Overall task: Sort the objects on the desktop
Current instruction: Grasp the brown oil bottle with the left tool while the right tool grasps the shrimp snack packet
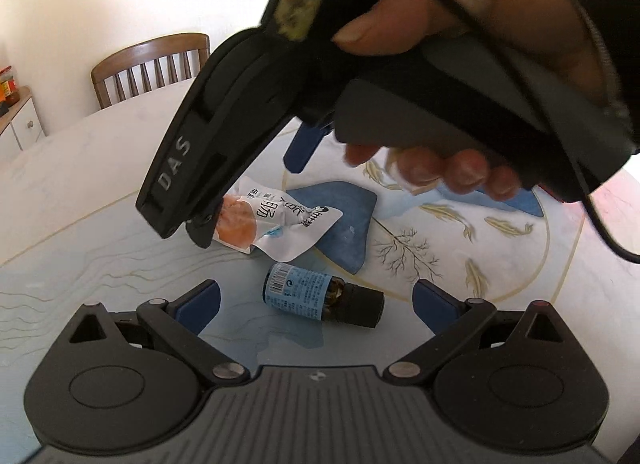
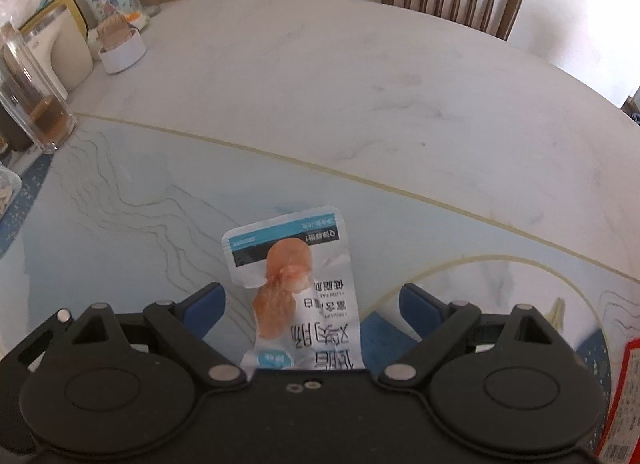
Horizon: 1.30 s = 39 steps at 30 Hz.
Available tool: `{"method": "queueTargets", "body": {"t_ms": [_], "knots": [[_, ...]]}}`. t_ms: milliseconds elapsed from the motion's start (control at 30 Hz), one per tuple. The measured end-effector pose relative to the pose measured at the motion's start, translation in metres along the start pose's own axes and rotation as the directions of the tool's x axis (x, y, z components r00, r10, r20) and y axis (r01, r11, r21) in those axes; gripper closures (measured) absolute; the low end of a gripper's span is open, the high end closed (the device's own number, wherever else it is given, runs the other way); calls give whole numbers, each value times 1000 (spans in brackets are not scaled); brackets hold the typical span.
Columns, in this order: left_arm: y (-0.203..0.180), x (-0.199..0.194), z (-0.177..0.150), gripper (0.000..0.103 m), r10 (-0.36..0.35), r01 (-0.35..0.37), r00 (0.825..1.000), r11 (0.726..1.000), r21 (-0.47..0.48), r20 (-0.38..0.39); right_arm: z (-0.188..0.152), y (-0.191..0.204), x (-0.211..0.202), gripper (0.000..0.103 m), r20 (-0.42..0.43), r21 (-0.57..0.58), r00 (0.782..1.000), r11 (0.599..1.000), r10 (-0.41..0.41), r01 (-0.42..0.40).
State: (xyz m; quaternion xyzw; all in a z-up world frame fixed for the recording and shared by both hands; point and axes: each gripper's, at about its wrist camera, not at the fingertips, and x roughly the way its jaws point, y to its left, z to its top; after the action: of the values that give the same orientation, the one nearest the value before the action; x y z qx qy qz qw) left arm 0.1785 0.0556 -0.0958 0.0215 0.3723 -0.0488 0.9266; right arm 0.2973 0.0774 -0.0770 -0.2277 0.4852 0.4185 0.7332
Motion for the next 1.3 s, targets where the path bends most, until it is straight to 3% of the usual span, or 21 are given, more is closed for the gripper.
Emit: {"method": "queueTargets", "body": {"t_ms": [267,467,600,667,933,1300], "knots": [[0,4,-2,1,-5,5,1000,1000,1,6,6,10,14,9,9,-60,999,998,-33,33],[0,6,-4,2,-4,4,1000,1000,13,5,6,12,11,19,27,-91,999,996,-22,25],[-1,6,-7,3,-3,3,1000,1000,21,2,8,16,8,36,29,-119,1000,993,-11,14],[0,7,-7,3,3,-3,1000,1000,25,1,10,18,9,37,27,-121,1000,992,-12,15],[-2,7,-6,18,-18,18,1000,999,44,6,2,9,-2,42,22,-112,1000,994,-12,15],[-4,4,-4,35,-38,38,999,997,60,4,-29,-26,-24,44,-1,-32,997,996,-82,82]]}}
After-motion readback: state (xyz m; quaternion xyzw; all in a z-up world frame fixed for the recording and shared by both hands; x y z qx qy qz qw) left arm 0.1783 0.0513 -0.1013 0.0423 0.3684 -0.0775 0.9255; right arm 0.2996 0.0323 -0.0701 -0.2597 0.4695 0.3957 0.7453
